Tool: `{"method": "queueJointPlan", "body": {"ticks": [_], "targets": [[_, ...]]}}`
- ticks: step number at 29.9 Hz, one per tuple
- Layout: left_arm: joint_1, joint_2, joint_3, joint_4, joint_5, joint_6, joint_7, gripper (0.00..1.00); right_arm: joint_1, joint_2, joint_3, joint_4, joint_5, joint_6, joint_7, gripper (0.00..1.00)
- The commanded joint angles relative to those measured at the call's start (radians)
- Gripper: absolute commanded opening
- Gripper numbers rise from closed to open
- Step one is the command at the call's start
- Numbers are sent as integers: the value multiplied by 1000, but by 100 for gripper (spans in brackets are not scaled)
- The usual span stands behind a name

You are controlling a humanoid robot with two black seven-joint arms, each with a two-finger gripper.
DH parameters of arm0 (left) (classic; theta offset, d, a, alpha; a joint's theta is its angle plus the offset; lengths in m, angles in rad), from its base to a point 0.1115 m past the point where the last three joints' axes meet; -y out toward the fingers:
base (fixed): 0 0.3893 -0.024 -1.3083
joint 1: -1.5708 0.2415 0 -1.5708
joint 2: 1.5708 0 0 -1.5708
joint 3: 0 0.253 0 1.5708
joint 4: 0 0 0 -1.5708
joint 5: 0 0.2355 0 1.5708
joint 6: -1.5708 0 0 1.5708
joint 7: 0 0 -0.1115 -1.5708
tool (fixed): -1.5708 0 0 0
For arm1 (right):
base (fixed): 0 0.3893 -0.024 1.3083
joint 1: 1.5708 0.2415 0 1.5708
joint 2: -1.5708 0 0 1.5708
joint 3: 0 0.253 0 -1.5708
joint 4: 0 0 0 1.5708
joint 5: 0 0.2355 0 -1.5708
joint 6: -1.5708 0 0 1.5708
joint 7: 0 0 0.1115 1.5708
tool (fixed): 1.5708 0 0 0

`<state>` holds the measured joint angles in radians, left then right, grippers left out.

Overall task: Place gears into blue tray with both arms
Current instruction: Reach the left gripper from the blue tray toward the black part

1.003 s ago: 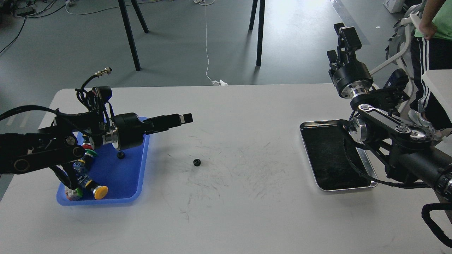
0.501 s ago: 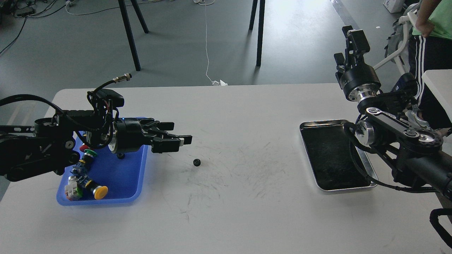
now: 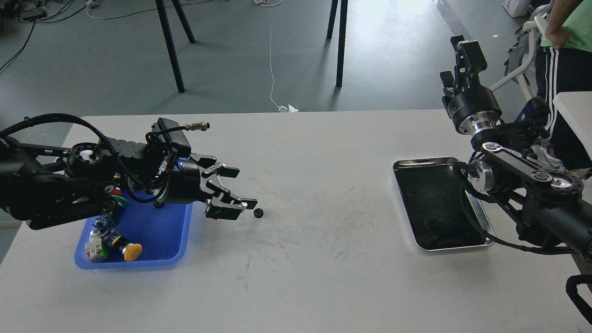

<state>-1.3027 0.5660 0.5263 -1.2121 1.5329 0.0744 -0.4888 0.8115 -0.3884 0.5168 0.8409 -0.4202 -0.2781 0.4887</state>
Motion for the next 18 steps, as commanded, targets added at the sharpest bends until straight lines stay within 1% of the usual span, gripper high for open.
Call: {"method": "queueJointPlan", "body": {"ticks": [1, 3, 5, 8, 12, 18], "targets": [[3, -78, 70, 63, 36, 50, 0, 98, -3, -6, 38, 0, 1, -1, 0, 95], [8, -115, 84, 92, 44, 70, 0, 98, -20, -7, 64, 0, 3, 0, 0, 95], [13, -138, 89, 118, 46, 73, 0, 98, -32, -7, 77, 1, 3, -3, 0, 95], [20, -152, 92, 155, 56, 79, 0, 97, -35, -7, 77, 6, 3, -4, 0, 95], [52, -163, 97, 218, 110, 120, 0, 95, -37, -9, 75, 7, 3, -4, 0, 95], [77, -169, 118, 235, 141, 146, 0, 93, -38, -9, 72, 9, 3, -4, 0, 95]]}}
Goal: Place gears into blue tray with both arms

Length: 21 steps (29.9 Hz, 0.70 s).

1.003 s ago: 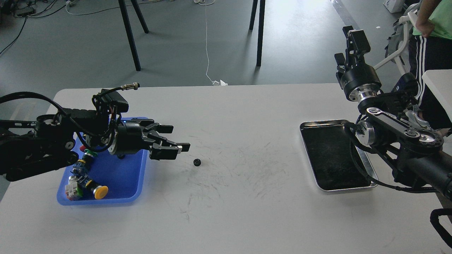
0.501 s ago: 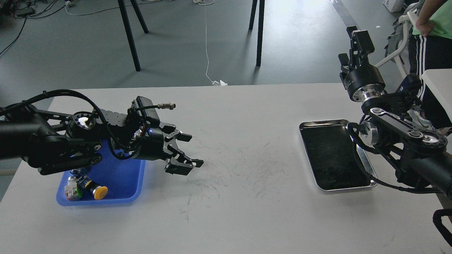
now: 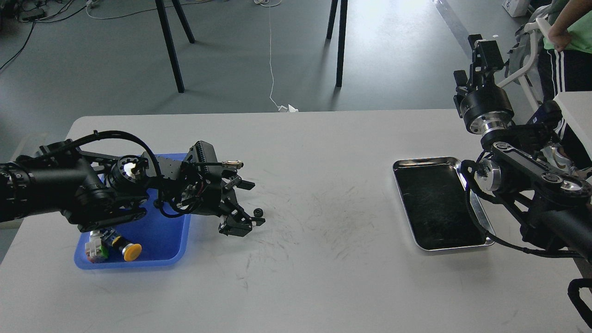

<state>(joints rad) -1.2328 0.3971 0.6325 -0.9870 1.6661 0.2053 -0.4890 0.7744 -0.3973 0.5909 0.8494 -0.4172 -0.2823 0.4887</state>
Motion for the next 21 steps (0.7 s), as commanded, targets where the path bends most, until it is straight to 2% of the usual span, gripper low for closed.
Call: {"method": "queueJointPlan", "body": {"ticks": [1, 10, 11, 21], "targets": [[7, 3, 12, 7, 9, 28, 0, 92, -3, 1, -3, -1, 0, 0, 0, 95], [7, 29, -2, -7, -12, 42, 0, 94, -6, 2, -6, -1, -2, 2, 0, 95], [7, 31, -4, -16, -22, 37, 0, 97, -6, 2, -6, -1, -2, 3, 0, 95], [10, 35, -31, -35, -157, -1, 0, 98, -7, 3, -10, -1, -2, 5, 0, 95]]}}
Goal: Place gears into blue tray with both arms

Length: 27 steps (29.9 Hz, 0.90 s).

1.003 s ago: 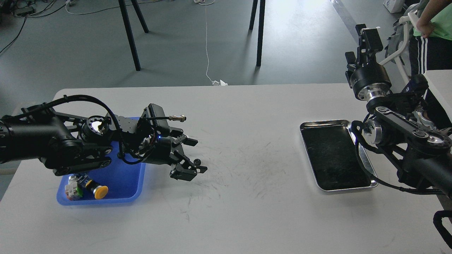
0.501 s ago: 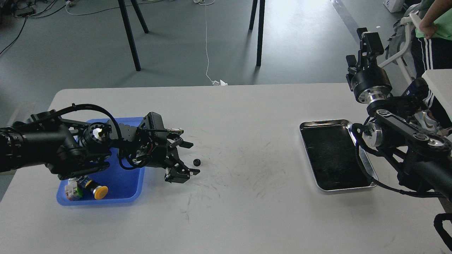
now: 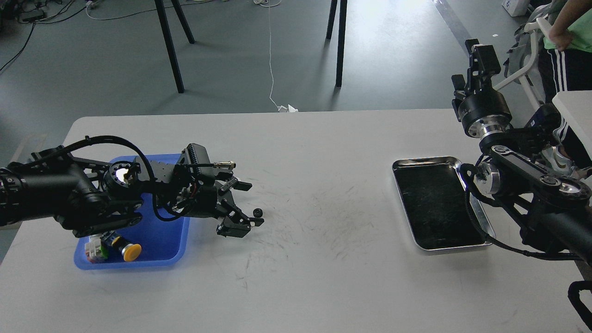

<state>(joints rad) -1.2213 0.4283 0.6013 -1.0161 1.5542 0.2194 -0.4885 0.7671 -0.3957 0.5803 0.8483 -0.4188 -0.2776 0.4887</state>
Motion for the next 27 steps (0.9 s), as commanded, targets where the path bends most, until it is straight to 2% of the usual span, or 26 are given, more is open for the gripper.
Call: {"method": "queueJointPlan", "body": {"ticks": [1, 5, 8, 13, 27], "targets": [[0, 1, 3, -2, -40, -11, 0, 98, 0, 1, 0, 0, 0, 0, 0, 95], [-3, 6, 11, 8, -39, 41, 0, 97, 0, 4, -2, 0, -1, 0, 0, 95], [-3, -2, 32, 46, -42, 49, 0, 93, 0, 1, -2, 1, -1, 0, 0, 95], [0, -8, 43, 99, -43, 51, 0, 94, -2, 0, -4, 0, -1, 2, 0, 95], [0, -16, 22, 38, -88, 66, 0, 97, -12, 4, -5, 0, -12, 2, 0, 95]]}}
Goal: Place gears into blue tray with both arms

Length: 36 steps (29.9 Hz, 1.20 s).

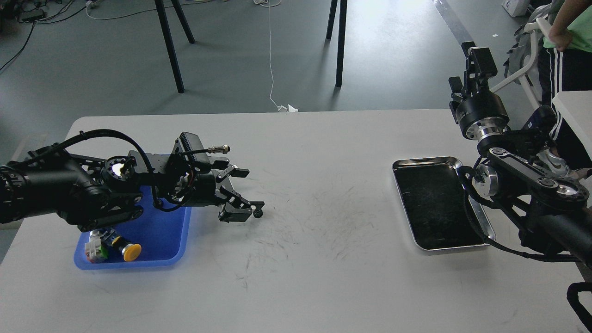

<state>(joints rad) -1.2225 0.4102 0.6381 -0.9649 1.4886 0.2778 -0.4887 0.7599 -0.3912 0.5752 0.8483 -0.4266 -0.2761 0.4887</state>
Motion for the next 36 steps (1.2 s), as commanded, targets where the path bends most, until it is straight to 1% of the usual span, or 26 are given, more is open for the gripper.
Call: {"method": "queueJointPlan", "body": {"ticks": [1, 5, 8, 12, 16, 19, 27, 31, 36], "targets": [[0, 7, -14, -18, -19, 15, 0, 97, -7, 0, 0, -2, -4, 0, 0, 95], [12, 9, -9, -8, -25, 83, 0, 97, -8, 2, 0, -2, -6, 0, 0, 95], [43, 2, -2, 5, -31, 115, 0, 96, -7, 2, -1, -2, -7, 0, 0, 95], [84, -2, -2, 58, -39, 121, 0, 96, -7, 2, -1, 0, -7, 0, 0, 95], [89, 6, 12, 46, -39, 120, 0, 96, -7, 0, -1, 0, -7, 0, 0, 95], [84, -1, 52, 72, -41, 123, 0, 98, -7, 0, -3, 0, -7, 0, 0, 95], [80, -2, 71, 52, -45, 169, 0, 97, -5, 2, -20, -3, -7, -2, 0, 95], [78, -4, 80, 48, -60, 207, 0, 96, -7, 3, -23, -3, -7, -2, 0, 95], [77, -2, 109, 9, -96, 211, 0, 95, -7, 5, -28, -5, -7, -3, 0, 95]]}}
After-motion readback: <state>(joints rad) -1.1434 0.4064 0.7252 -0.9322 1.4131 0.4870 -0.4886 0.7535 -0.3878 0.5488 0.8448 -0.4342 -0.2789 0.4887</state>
